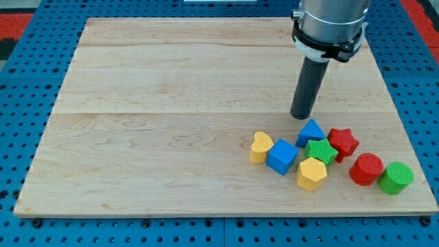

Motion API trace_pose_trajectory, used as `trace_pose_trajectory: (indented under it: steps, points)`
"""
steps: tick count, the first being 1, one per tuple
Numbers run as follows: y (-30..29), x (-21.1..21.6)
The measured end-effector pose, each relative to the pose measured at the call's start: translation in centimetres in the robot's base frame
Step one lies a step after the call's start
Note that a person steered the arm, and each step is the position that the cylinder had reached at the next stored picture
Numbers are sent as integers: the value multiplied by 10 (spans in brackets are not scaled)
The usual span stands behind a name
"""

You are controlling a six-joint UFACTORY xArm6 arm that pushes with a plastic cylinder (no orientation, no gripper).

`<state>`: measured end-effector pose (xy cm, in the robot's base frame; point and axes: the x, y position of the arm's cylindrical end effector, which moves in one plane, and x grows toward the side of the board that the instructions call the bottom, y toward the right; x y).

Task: Push the green circle into the red circle

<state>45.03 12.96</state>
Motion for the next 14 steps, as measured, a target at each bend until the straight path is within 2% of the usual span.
trace_pose_trajectory:
  steps: [2,3,4,5,6,7,9,10,14]
  points:
    - [1,0]
    - [2,-13]
    - [14,-47]
    - [102,-81]
    - [192,-66]
    - [216,-37]
    - [204,107]
    - [177,148]
    - [167,136]
